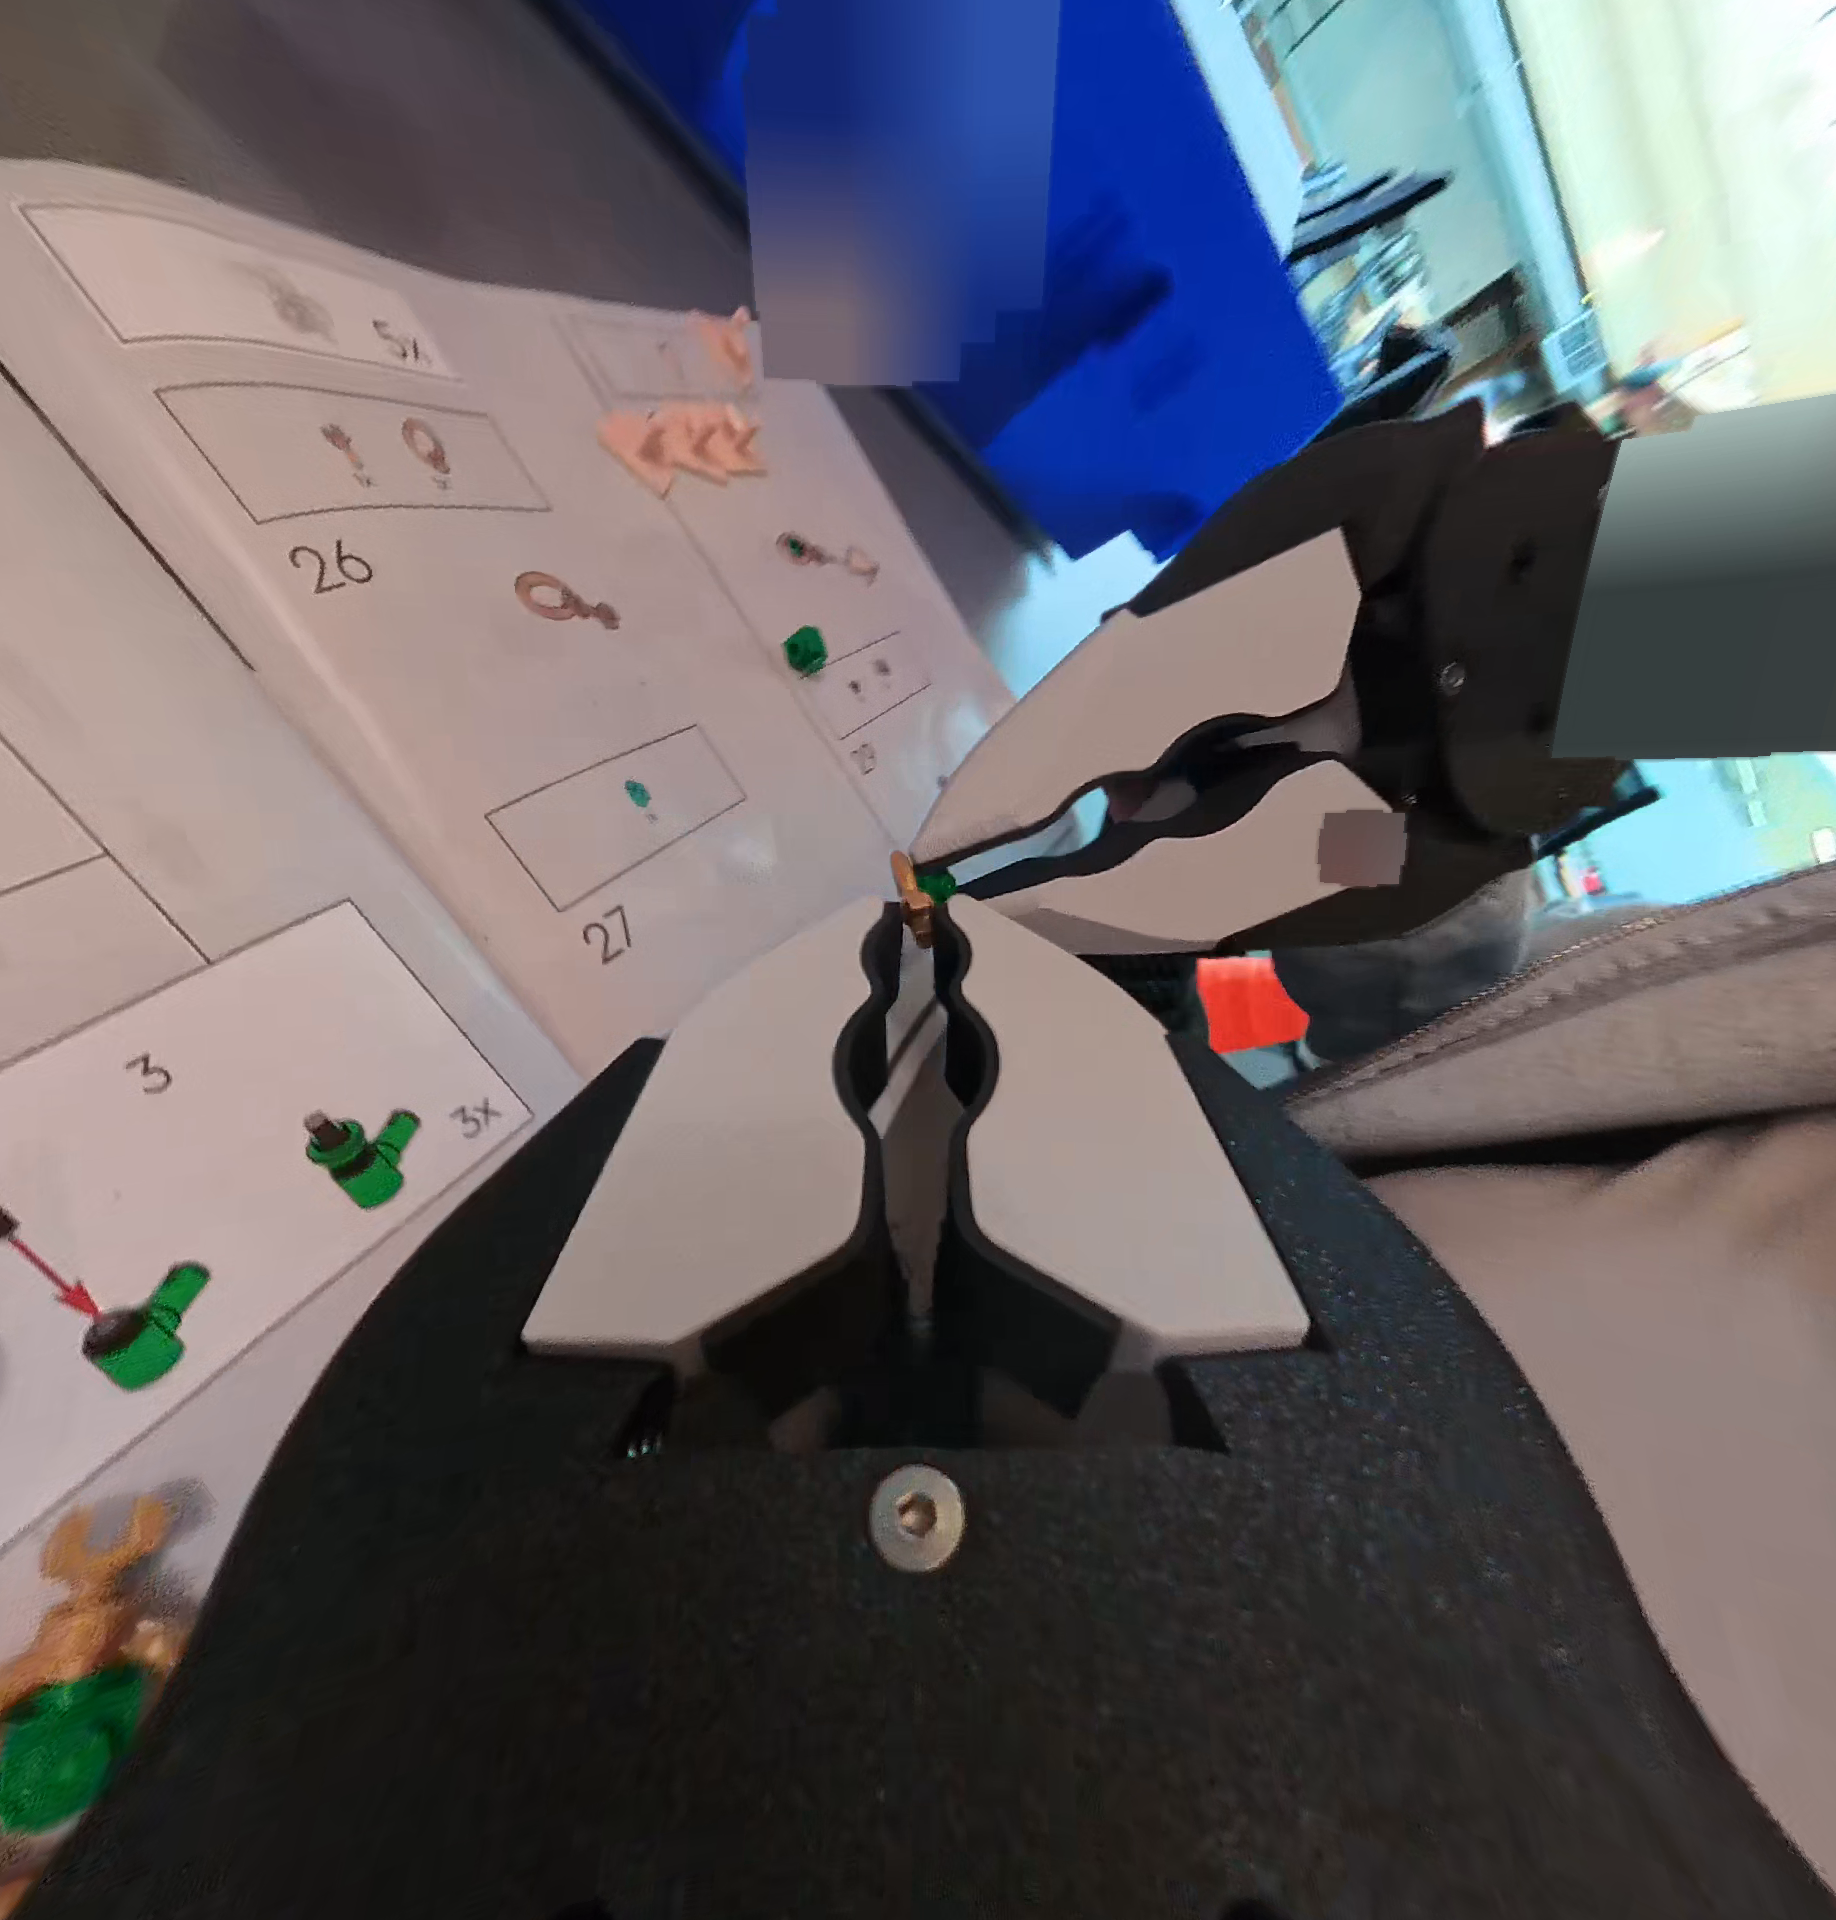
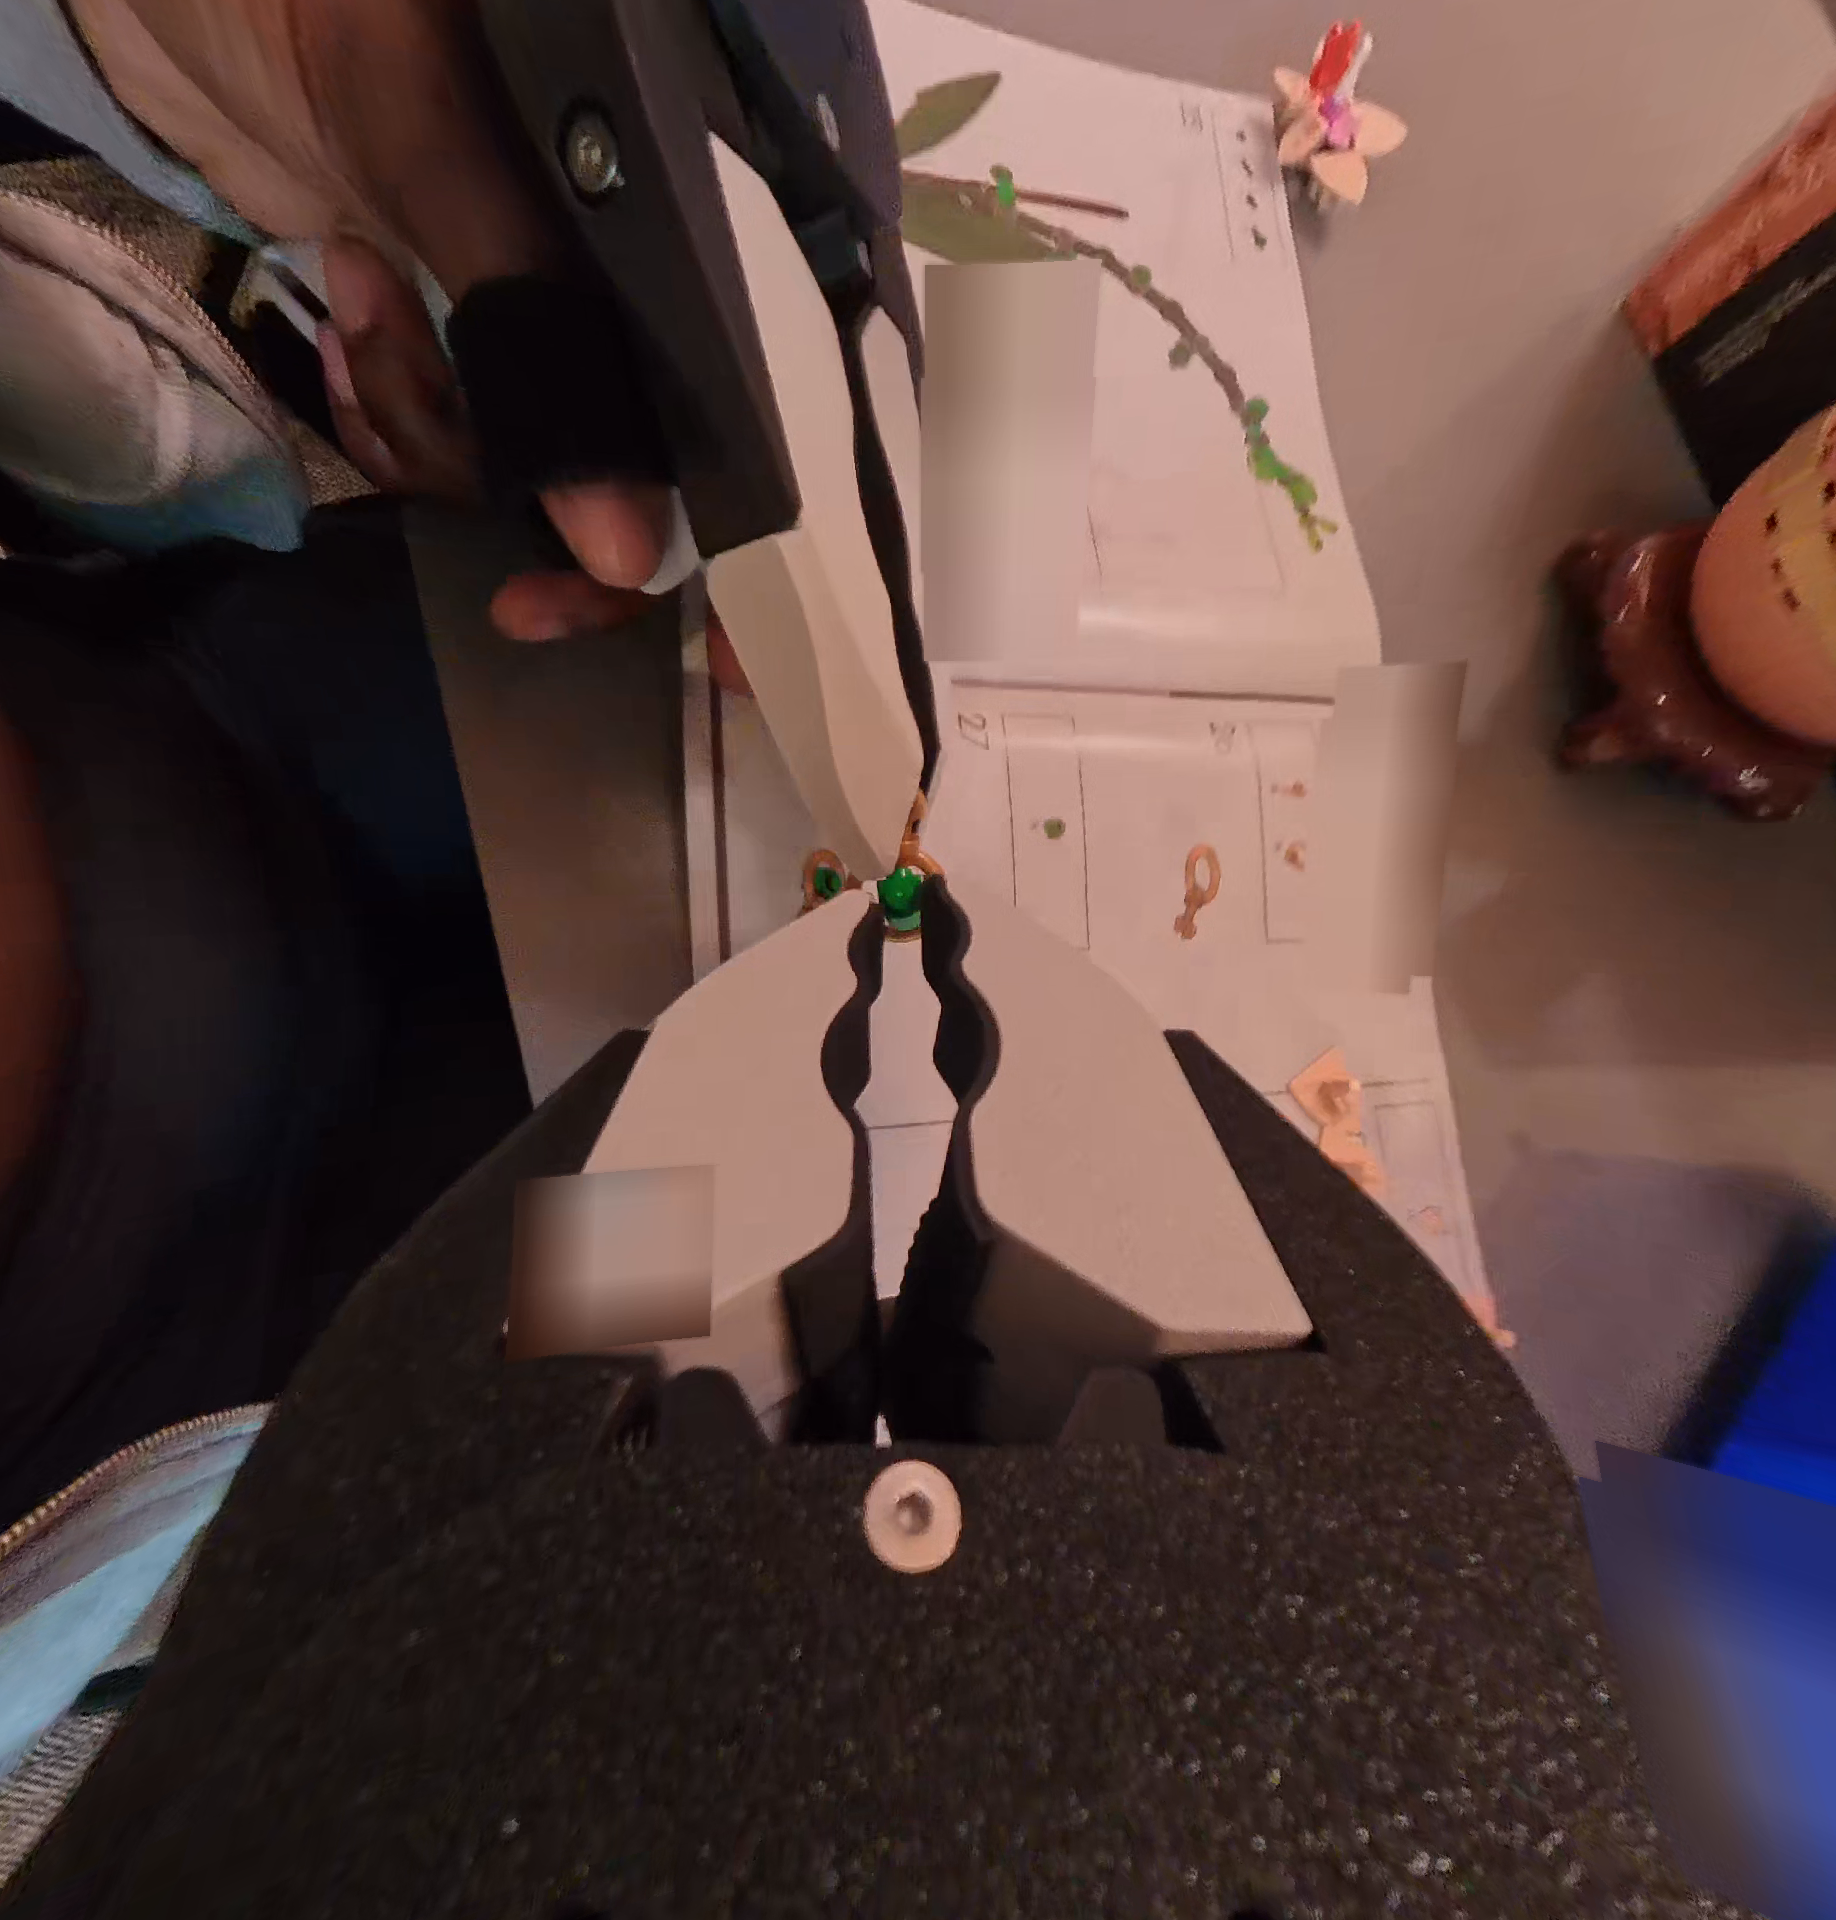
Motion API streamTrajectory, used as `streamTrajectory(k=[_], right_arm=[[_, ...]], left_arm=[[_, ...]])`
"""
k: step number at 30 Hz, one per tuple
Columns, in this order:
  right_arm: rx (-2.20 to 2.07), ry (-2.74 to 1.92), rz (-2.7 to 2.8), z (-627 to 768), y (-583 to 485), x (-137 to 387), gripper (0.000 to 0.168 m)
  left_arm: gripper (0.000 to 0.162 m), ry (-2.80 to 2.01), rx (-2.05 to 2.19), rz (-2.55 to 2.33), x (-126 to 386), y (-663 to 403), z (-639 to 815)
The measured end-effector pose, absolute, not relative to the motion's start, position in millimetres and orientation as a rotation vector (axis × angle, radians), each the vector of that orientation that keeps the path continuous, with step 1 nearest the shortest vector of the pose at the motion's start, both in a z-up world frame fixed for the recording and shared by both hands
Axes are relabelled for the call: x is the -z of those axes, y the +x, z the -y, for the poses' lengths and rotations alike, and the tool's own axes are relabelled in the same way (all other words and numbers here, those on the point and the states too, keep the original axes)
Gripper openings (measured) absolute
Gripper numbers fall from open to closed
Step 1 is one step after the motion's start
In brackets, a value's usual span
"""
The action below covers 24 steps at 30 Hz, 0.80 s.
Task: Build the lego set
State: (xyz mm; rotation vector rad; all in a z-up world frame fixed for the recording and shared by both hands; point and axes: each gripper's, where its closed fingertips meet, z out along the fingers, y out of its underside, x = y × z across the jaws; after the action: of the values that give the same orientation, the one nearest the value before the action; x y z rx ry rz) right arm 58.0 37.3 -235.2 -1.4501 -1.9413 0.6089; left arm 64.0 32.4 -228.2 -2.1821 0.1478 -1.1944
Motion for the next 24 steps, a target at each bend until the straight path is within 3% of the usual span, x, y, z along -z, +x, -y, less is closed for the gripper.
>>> streamTrajectory(k=[4, 24], right_arm=[[-0.667, -1.521, 1.91, -40.6, 63.6, 251.5, 0.007], [-0.776, -1.62, 1.93, -40.7, 62.4, 257.8, 0.008]], left_arm=[[0.005, -2.31, 1.11, -0.182, 244.3, 69.7, -36.7], [0.044, -2.328, 1.12, -0.22, 238.2, 75.9, -28.0]])
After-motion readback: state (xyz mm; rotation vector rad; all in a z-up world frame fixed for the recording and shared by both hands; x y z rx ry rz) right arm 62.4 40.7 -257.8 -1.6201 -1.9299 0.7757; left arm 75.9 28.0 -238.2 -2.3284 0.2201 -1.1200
